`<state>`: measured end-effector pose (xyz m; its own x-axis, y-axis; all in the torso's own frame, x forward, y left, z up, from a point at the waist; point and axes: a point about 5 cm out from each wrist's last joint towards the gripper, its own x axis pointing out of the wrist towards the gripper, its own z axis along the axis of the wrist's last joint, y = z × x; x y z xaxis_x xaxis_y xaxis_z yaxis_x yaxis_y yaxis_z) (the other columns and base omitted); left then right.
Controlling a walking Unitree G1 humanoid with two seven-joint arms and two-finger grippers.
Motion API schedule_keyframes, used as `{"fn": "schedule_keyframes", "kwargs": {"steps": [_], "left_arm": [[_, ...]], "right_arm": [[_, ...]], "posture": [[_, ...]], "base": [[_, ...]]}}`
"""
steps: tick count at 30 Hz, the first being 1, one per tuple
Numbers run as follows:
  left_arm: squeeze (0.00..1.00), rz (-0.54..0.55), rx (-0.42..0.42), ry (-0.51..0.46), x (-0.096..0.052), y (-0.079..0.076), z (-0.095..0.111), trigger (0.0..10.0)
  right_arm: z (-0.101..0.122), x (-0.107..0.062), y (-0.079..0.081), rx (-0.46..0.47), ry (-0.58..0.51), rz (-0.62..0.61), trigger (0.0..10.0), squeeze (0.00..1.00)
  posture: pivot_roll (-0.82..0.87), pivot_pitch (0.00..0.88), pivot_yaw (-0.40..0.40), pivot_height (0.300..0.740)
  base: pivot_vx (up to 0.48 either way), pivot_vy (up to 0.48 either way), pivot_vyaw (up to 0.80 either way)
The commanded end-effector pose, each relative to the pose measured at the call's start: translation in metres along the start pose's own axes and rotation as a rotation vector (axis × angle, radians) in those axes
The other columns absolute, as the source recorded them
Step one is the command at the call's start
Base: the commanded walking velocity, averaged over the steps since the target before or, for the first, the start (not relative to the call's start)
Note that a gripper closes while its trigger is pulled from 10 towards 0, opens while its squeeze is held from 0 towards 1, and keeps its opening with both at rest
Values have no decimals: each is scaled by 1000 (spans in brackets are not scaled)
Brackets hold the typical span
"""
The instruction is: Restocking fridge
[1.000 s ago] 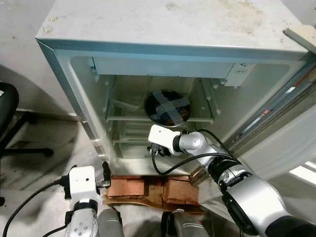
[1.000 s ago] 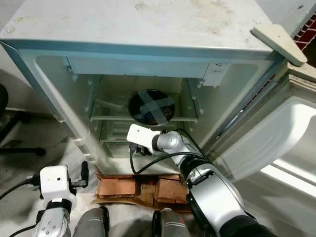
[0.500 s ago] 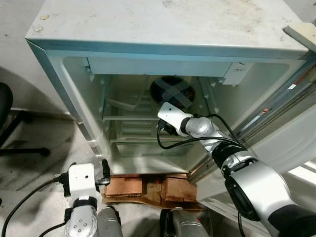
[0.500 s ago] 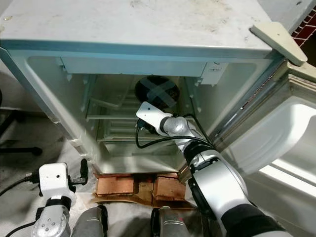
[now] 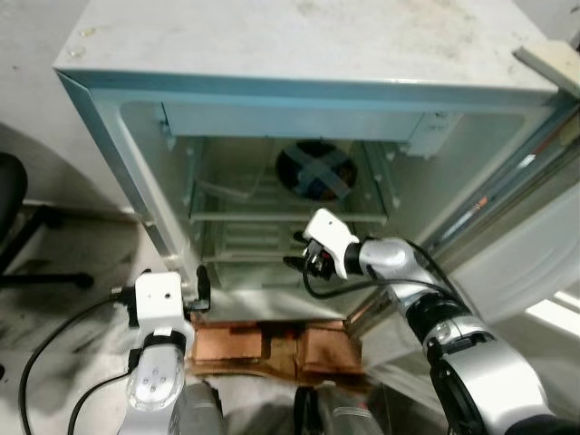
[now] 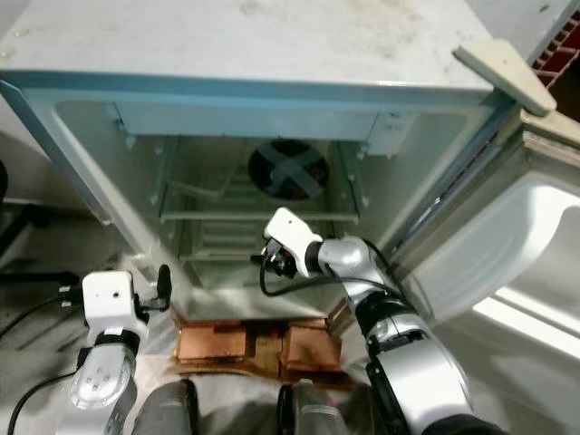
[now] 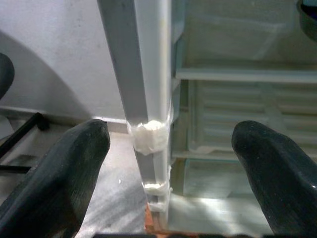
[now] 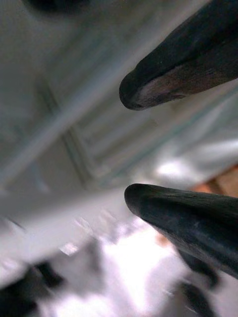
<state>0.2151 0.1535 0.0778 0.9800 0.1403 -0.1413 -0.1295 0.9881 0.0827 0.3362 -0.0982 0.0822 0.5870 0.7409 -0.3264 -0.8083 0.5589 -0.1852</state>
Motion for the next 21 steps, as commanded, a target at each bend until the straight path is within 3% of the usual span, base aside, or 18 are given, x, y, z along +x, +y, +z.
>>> {"fn": "schedule_keyframes", "kwargs": {"steps": [1,2,3,5,6,10,11,13,21], "left_arm": [[0,0,16,30,0,2,-8,10000],[0,-3,23,24,2,2,-8,10000],[0,-4,32,18,4,5,-6,10000],[0,-3,34,17,5,6,-6,10000],[0,-1,40,15,7,9,-5,10000],[0,9,49,24,7,16,-7,10000],[0,18,49,30,7,18,-9,10000],[0,32,46,39,7,21,-11,10000],[0,39,47,47,4,22,-15,10000]], "right_arm": [[-9,-10,-4,98,-35,-131,10000,0],[-13,-14,-3,134,-56,-180,10000,0],[-18,-18,0,176,-83,-256,10000,867],[-20,-20,1,189,-89,-285,10000,867],[-25,-22,4,223,-93,-359,10000,1000],[-28,-23,15,235,-106,-409,10000,1000],[-27,-20,21,247,-118,-409,10000,0],[-23,-14,34,235,-146,-386,10000,0],[-23,-19,38,289,-139,-436,10000,0]], "posture": [[77,108,-53,740],[76,105,-49,740],[77,94,-33,740],[77,94,-33,740],[75,89,-25,740],[67,82,-16,740],[63,73,-14,740],[68,73,-17,740],[73,72,-17,740]], "base": [[0,0,0],[0,0,0],[0,0,0],[0,0,0],[0,0,0],[0,0,0],[0,0,0],[0,0,0],[0,0,0]]}}
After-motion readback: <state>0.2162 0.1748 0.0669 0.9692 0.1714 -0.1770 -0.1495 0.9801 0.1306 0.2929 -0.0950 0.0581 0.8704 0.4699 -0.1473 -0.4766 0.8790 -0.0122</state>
